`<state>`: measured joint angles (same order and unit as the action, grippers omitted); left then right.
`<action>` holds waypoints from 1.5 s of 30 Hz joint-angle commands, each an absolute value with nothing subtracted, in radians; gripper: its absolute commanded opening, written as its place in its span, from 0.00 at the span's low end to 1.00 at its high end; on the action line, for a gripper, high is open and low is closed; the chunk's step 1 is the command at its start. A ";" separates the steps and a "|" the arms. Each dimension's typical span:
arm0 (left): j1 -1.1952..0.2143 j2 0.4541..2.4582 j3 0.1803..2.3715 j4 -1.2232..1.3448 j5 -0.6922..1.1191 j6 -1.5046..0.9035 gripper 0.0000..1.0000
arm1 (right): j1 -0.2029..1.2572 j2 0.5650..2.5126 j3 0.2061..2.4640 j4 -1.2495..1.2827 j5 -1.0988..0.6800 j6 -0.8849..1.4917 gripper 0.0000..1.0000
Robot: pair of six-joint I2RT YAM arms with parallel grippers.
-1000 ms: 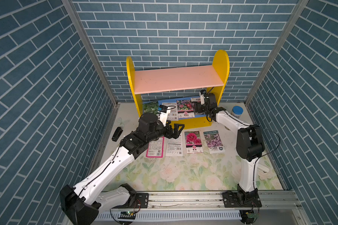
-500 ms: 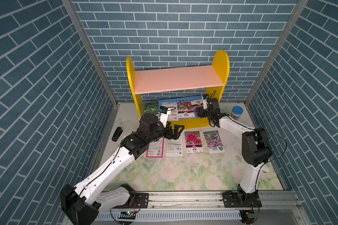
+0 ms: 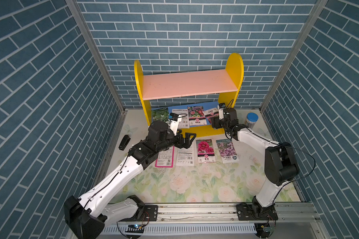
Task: Take the seed bag off the shelf
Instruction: Pick up the seed packet from the shelf.
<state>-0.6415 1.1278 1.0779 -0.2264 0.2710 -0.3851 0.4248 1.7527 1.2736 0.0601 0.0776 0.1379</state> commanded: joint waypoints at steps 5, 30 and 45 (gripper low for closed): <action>-0.651 1.111 1.060 -0.205 0.266 -0.377 1.00 | 0.427 1.587 1.214 0.068 0.002 0.211 0.85; -0.654 1.129 1.032 -0.152 0.282 -0.400 1.00 | 0.169 1.425 0.843 0.337 -0.454 0.497 0.85; -0.654 1.097 1.008 -0.166 0.270 -0.423 1.00 | 0.112 1.575 0.856 0.517 -0.599 0.644 0.85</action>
<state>-0.6483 1.1141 1.0164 -0.1635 0.2775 -0.4198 0.1165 1.5528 0.8349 0.4599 -0.5652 0.5987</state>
